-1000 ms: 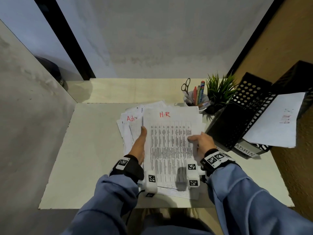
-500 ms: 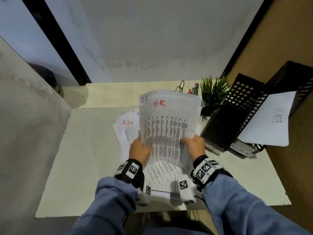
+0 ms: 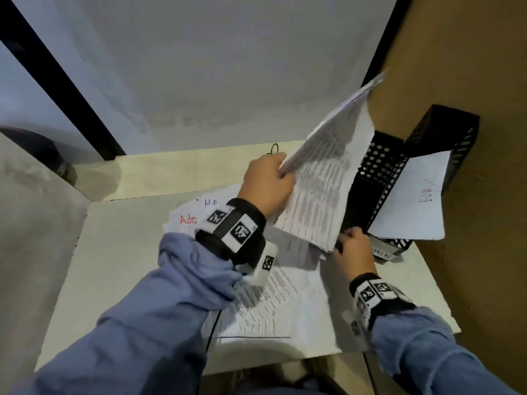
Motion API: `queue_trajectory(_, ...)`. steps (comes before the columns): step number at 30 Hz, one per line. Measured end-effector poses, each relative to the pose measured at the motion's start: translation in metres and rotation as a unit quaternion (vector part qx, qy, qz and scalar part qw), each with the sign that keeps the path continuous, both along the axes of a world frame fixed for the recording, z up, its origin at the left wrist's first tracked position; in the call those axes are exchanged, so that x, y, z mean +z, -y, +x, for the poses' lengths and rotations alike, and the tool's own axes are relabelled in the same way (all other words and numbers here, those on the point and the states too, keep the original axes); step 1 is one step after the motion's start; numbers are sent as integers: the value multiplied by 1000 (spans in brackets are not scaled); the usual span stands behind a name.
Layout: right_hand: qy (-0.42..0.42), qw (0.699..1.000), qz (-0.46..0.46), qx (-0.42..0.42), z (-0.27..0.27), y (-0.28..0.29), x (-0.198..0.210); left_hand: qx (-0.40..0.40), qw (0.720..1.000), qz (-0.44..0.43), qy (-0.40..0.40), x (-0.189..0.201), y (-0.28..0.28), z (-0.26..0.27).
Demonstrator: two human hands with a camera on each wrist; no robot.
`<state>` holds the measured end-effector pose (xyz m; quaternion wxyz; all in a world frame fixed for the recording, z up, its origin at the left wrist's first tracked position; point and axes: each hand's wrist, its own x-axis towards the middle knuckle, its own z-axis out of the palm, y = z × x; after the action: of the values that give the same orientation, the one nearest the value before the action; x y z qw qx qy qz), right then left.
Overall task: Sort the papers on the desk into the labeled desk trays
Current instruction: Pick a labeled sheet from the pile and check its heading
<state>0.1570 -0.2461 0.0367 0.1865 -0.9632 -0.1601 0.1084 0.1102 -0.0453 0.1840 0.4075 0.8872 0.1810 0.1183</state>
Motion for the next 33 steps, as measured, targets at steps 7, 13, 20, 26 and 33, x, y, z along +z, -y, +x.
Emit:
queue_trajectory(7, 20, 989, -100, 105, 7, 11, -11, -62, 993, 49, -84, -22, 57, 70)
queue_trajectory(13, 22, 983, -134, 125, 12, 14, -17, -73, 983, 58, -160, -45, 83, 106)
queue_trajectory(20, 28, 987, -121, 104, 27, 23, -12, -70, 972, 69, -215, -63, 91, 119)
queue_trajectory(26, 40, 986, -114, 114, 32, 26, -13, -32, 983, 16, -178, -67, 88, 125)
queue_trajectory(33, 39, 991, -78, 103, 27, 25, -9, -12, 991, -98, -86, -85, 76, 97)
